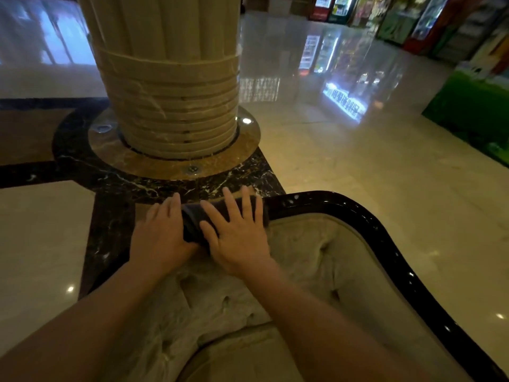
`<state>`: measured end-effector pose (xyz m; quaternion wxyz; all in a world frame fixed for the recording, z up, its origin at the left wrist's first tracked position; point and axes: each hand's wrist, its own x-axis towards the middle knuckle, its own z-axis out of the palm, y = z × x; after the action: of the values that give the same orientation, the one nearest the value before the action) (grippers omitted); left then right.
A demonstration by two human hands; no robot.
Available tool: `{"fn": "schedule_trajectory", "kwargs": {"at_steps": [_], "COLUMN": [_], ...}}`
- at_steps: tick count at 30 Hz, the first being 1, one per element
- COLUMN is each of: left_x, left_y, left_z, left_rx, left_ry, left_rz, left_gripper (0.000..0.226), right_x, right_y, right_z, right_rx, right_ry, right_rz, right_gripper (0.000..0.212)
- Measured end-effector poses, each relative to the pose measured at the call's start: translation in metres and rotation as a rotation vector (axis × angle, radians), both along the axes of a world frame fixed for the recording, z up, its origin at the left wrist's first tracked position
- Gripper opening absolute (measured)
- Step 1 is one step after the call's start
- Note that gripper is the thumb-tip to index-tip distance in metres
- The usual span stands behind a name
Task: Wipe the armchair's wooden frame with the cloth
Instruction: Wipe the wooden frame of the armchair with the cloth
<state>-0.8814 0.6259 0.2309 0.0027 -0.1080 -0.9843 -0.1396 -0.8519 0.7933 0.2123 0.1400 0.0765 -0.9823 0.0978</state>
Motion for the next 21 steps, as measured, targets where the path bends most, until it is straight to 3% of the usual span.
{"fn": "schedule_trajectory", "kwargs": {"at_steps": [2,5,6,9,12,14,18,19,21], "left_x": [-0.002,-0.004,-0.006,-0.011,-0.016,-0.016,-0.015,-0.017,-0.017], "left_y": [0.012,0.020,0.022,0.034,0.045,0.055,0.103,0.118,0.144], "left_z": [0.006,0.010,0.010,0.011,0.012,0.017,0.025,0.025,0.024], "left_rx": [-0.027,-0.070,-0.071,-0.061,-0.045,-0.072,-0.119,-0.126,-0.147], "left_ry": [-0.020,-0.027,-0.021,0.021,-0.012,-0.013,0.048,0.055,0.059], "left_rz": [-0.011,0.007,-0.004,-0.059,-0.105,-0.128,-0.193,-0.208,-0.217], "left_gripper": [0.115,0.120,0.118,0.106,0.121,0.130,0.135,0.134,0.130], "right_x": [-0.007,-0.007,-0.006,-0.003,-0.014,-0.010,-0.009,-0.017,-0.023], "right_y": [0.037,0.052,0.038,0.016,0.076,0.131,0.197,0.186,0.153], "right_z": [0.006,0.004,0.003,-0.002,0.002,-0.001,0.001,0.004,0.004], "right_rx": [0.051,-0.069,-0.084,0.024,0.159,0.144,-0.131,-0.131,-0.098], "right_ry": [-0.011,0.014,0.011,0.037,0.076,0.067,-0.076,-0.098,-0.056], "right_rz": [0.025,-0.279,-0.282,0.023,0.150,-0.036,-0.659,-0.702,-0.504], "right_gripper": [0.059,0.067,0.068,0.061,0.058,0.063,0.072,0.072,0.067]}}
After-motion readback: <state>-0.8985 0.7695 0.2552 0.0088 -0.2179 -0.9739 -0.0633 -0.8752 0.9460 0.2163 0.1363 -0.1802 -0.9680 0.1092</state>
